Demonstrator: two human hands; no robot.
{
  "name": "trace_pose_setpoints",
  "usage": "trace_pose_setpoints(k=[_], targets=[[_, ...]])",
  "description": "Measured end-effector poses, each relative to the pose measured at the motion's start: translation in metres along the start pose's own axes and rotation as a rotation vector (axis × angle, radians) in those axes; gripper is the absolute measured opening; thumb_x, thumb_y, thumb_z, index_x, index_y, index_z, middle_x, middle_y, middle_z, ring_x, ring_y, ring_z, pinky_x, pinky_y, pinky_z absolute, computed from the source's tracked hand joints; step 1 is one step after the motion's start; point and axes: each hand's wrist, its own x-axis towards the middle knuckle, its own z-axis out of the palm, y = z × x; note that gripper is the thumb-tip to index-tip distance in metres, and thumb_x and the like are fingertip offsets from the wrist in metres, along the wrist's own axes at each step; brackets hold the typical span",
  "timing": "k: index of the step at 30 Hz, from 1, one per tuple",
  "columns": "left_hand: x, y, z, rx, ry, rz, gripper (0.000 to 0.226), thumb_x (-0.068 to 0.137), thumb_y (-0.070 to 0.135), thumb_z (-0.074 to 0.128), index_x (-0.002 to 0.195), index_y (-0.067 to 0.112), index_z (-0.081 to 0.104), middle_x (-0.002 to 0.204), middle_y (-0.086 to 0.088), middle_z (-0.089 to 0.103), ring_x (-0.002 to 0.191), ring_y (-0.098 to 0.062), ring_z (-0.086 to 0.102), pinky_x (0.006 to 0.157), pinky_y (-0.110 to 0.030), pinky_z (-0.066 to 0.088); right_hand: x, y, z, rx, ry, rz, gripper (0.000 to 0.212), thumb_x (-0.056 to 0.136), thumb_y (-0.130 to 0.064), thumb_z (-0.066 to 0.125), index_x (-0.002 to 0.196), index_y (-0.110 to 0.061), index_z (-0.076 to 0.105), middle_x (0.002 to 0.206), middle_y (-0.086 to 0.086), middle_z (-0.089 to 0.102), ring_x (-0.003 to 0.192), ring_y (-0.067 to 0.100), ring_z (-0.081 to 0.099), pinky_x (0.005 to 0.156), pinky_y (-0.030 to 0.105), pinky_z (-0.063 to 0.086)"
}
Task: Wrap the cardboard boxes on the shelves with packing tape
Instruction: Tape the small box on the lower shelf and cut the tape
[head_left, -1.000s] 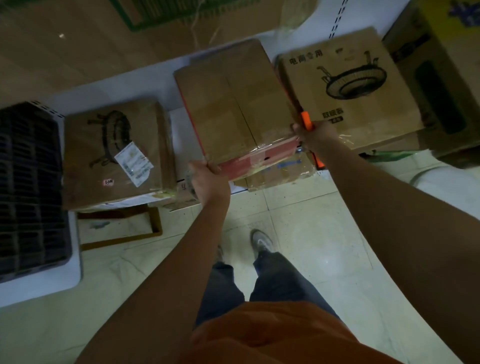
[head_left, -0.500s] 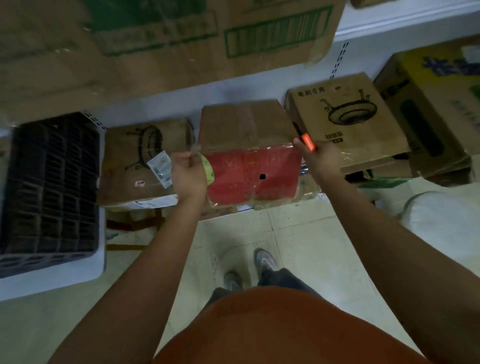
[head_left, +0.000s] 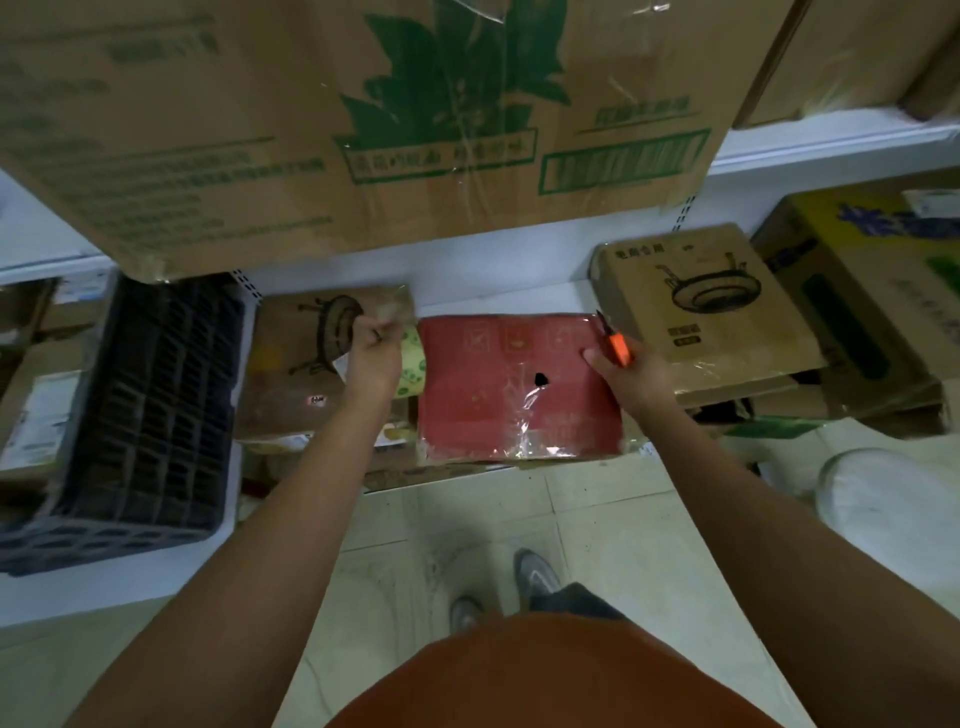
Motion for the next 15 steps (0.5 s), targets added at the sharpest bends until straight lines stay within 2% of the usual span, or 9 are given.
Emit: trace_pose_setpoints(k=[2,4,6,7,9,11,13,15], targets=[[0.007,-0.002,-0.005,-0.004,-0.004,-0.040,0.012,0.101,0.028,0.055,0.101,0.018,0.048,0.102,0.000,0.055,0.096,-0.017,0.051,0.081,-0.028,0.039,0.005,-0.004,0.012,-0.036,0.013,-0.013,0.032,0.092,-0.047,0.062,0.109,-0.020,0.067,0.075,-0.013,0.059,0.073,0.011,0.059,0.058,0.022,0.038],[0.014,-0.005,-0.016,0.000,0.050,-0.045,0.014,0.100,0.025,0.057,0.089,0.023,0.049,0.103,-0.003,0.057,0.099,-0.022,0.056,0.083,-0.031,0.046,0.016,-0.016,0.021,-0.095,0.062,-0.035,0.032,0.094,-0.050,0.059,0.099,-0.019,0.065,0.076,-0.004,0.059,0.077,0.023,0.061,0.062,0.028,0.038],[0.013,-0.015,-0.031,0.022,0.159,0.083,0.015,0.097,0.020,0.056,0.085,0.027,0.050,0.099,-0.003,0.060,0.100,-0.023,0.060,0.095,-0.039,0.051,0.036,-0.028,0.024,-0.131,0.097,0.005,0.036,0.094,-0.051,0.058,0.095,-0.015,0.062,0.082,0.007,0.060,0.085,0.031,0.062,0.067,0.033,0.040],[0.007,-0.023,-0.038,0.055,0.209,0.177,0.010,0.096,0.015,0.054,0.089,0.022,0.052,0.099,-0.003,0.059,0.097,-0.017,0.059,0.095,-0.037,0.050,0.046,-0.034,0.024,-0.147,0.086,0.031,0.041,0.093,-0.052,0.058,0.098,-0.011,0.064,0.088,0.013,0.063,0.091,0.034,0.063,0.070,0.034,0.042],[-0.009,-0.040,-0.043,0.184,0.240,0.282,0.003,0.098,0.007,0.049,0.098,0.009,0.052,0.099,-0.006,0.057,0.080,-0.006,0.051,0.080,-0.022,0.046,0.062,-0.046,0.022,-0.144,0.040,0.090,0.049,0.093,-0.052,0.059,0.110,-0.006,0.065,0.105,0.020,0.066,0.101,0.038,0.062,0.075,0.036,0.045],[-0.024,-0.054,-0.035,0.234,0.143,0.220,0.003,0.101,0.011,0.047,0.103,0.008,0.048,0.086,-0.006,0.055,0.065,-0.009,0.047,0.067,-0.027,0.040,0.072,-0.060,0.019,-0.121,0.013,0.112,0.055,0.093,-0.050,0.061,0.117,-0.001,0.063,0.114,0.022,0.065,0.107,0.038,0.061,0.084,0.040,0.048],[-0.029,-0.057,-0.021,0.186,0.090,0.140,0.005,0.104,0.013,0.044,0.104,0.008,0.044,0.074,-0.001,0.049,0.060,-0.011,0.045,0.062,-0.029,0.036,0.078,-0.067,0.017,-0.057,-0.061,0.114,0.056,0.093,-0.049,0.061,0.113,0.003,0.064,0.109,0.022,0.066,0.102,0.037,0.062,0.090,0.045,0.051],[-0.023,-0.050,-0.011,0.136,0.147,0.080,0.006,0.104,0.014,0.042,0.105,0.008,0.041,0.072,0.000,0.046,0.059,-0.010,0.044,0.057,-0.030,0.036,0.079,-0.061,0.009,0.155,-0.142,0.152,0.044,0.094,-0.044,0.063,0.101,-0.001,0.068,0.095,0.014,0.068,0.089,0.029,0.065,0.091,0.050,0.054]])
